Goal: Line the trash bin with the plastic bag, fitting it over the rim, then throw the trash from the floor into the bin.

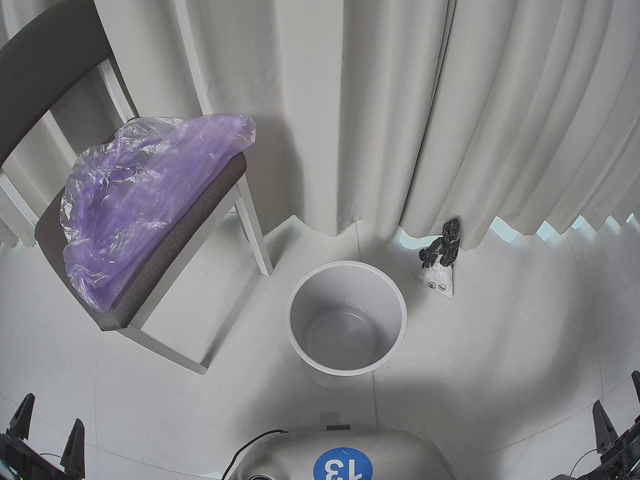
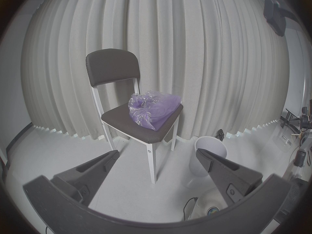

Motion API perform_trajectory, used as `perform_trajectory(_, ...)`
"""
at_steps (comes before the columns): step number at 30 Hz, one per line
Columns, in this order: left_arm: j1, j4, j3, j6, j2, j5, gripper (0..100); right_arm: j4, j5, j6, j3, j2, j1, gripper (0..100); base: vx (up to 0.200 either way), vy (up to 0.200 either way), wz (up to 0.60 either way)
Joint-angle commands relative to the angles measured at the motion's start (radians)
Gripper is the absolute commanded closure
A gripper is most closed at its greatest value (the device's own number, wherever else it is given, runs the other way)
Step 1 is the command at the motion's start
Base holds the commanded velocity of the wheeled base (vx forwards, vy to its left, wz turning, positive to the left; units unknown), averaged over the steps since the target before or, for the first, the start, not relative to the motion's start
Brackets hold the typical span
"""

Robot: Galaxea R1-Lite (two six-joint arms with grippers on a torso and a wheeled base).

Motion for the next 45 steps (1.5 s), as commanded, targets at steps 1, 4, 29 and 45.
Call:
perform_trajectory(1, 0.0, 0.0, 0.018, 0.0, -0.015, 0.0, 0, 0.0, 0.0, -0.001, 0.018, -0.015, 0.0, 0, 0.0, 0.0, 0.0)
perform_trajectory(4, 0.0, 0.0, 0.018, 0.0, -0.015, 0.0, 0, 0.0, 0.0, -0.001, 0.018, -0.015, 0.0, 0, 0.0, 0.0, 0.0)
perform_trajectory(29, 0.0, 0.0, 0.018, 0.0, -0.015, 0.0, 0, 0.0, 0.0, -0.001, 0.018, -0.015, 0.0, 0, 0.0, 0.0, 0.0)
perform_trajectory(45, 0.0, 0.001, 0.018, 0.003, -0.016, -0.006, 0, 0.001, 0.0, -0.005, 0.018, -0.015, 0.0, 0, 0.0, 0.0, 0.0)
